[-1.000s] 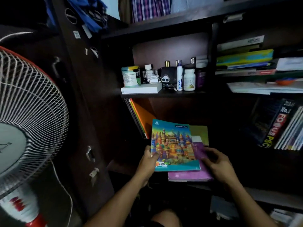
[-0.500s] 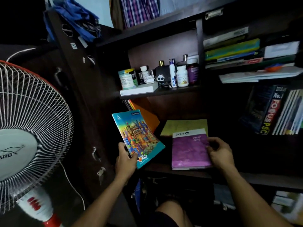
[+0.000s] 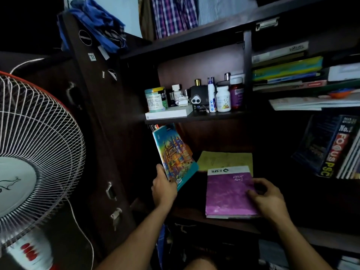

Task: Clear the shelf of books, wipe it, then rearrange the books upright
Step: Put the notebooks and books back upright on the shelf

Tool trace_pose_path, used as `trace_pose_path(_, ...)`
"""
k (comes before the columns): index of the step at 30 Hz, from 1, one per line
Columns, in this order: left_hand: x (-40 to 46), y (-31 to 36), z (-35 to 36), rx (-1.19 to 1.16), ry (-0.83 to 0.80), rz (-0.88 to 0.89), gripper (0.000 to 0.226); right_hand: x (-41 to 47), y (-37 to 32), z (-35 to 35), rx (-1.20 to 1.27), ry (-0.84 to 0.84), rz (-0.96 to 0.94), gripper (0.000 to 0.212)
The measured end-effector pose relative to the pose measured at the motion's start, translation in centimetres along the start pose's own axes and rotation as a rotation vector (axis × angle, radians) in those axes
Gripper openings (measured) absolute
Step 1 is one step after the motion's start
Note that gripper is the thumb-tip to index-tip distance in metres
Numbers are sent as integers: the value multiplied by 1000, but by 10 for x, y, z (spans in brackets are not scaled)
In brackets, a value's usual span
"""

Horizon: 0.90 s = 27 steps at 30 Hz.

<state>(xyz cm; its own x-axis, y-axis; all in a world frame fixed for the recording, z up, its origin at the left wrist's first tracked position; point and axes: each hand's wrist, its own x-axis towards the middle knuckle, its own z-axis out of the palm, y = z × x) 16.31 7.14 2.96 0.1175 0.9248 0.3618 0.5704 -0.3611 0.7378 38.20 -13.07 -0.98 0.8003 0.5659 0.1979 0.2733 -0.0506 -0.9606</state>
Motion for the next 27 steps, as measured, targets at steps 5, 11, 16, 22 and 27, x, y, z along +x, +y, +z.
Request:
trace_pose_path(5,-14,-5,-2,9,102,12,33,3,2,0,31,-6,3,31)
trace_pose_path(11,-3,3,16,19,60,34,35,3,2,1,-14,-15,-30,30)
trace_pose_path(16,26,19,41,-55,25,-39,40,2,3,4,-58,5,-96,24)
trace_pose_path(22,43,11,68,86,62,35,42,3,3,4,-142,-4,-125,22)
trace_pose_path(27,56,-3,74,-138,-20,58,32,1,2,5,-230,-19,-158,22)
